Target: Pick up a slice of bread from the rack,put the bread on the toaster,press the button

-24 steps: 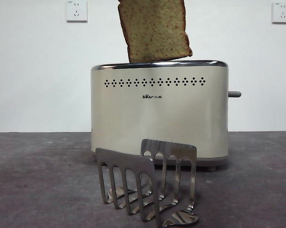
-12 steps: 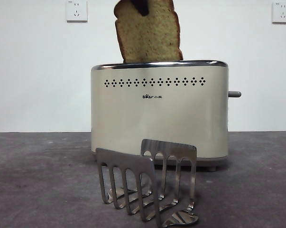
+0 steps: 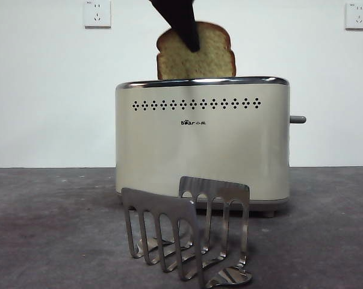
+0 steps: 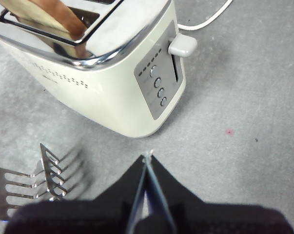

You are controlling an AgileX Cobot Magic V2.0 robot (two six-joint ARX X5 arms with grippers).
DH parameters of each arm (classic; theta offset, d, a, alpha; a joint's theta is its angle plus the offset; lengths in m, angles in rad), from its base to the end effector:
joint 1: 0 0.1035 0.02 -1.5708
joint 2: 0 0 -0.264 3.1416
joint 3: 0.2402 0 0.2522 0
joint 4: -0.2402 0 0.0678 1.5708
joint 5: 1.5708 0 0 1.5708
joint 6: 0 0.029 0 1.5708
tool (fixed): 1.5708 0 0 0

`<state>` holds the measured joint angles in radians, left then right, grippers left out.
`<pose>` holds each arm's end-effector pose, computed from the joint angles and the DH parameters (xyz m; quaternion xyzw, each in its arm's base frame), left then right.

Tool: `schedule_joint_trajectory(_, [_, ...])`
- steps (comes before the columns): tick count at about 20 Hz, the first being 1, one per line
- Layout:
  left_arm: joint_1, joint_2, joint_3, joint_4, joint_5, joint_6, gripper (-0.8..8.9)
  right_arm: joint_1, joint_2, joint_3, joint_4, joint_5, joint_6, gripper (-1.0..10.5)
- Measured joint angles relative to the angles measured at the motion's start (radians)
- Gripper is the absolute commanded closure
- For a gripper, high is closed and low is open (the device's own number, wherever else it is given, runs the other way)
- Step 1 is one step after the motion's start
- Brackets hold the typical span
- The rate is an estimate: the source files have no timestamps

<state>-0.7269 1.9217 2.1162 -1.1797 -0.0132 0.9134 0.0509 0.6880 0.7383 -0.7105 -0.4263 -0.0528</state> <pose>0.2939 -0.2609 0.3770 0.5176 0.2600 -0.4707 0.6656 0.1313 0.0187 0.2856 0.0362 0.3124 0.2319 0.9205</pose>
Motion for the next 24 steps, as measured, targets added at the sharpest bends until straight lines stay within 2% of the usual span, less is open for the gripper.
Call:
schedule_joint_trajectory(5, [0.002, 0.069, 0.0, 0.01, -0.011, -0.009, 8.22, 0.0, 0.011, 0.0, -0.005, 0.0, 0.0, 9.5])
schedule_joint_trajectory(10, [0.003, 0.076, 0.003, 0.059, -0.021, -0.057, 8.11, 0.0, 0.011, 0.0, -0.009, 0.0, 0.0, 9.5])
schedule_joint_trajectory(12, [0.005, 0.076, 0.003, 0.067, -0.021, -0.085, 7.29, 0.0, 0.011, 0.0, -0.018, 0.0, 0.0, 9.5])
schedule_joint_trajectory(15, [0.005, 0.076, 0.003, 0.069, -0.021, -0.13, 5.51, 0.0, 0.011, 0.0, -0.022, 0.0, 0.0, 9.5])
schedule_joint_trajectory(16, [0.005, 0.076, 0.003, 0.072, -0.021, -0.142, 5.24, 0.0, 0.011, 0.0, -0.022, 0.0, 0.0, 9.5])
schedule_joint_trajectory(20, [0.004, 0.067, 0.003, 0.074, -0.018, -0.195, 5.21, 0.0, 0.023, 0.0, -0.019, 0.0, 0.0, 9.5])
schedule_joint_trajectory(24, [-0.01, -0.027, 0.002, 0.026, -0.018, -0.311, 5.29, 0.0, 0.056, 0.0, 0.052, 0.0, 0.0, 9.5])
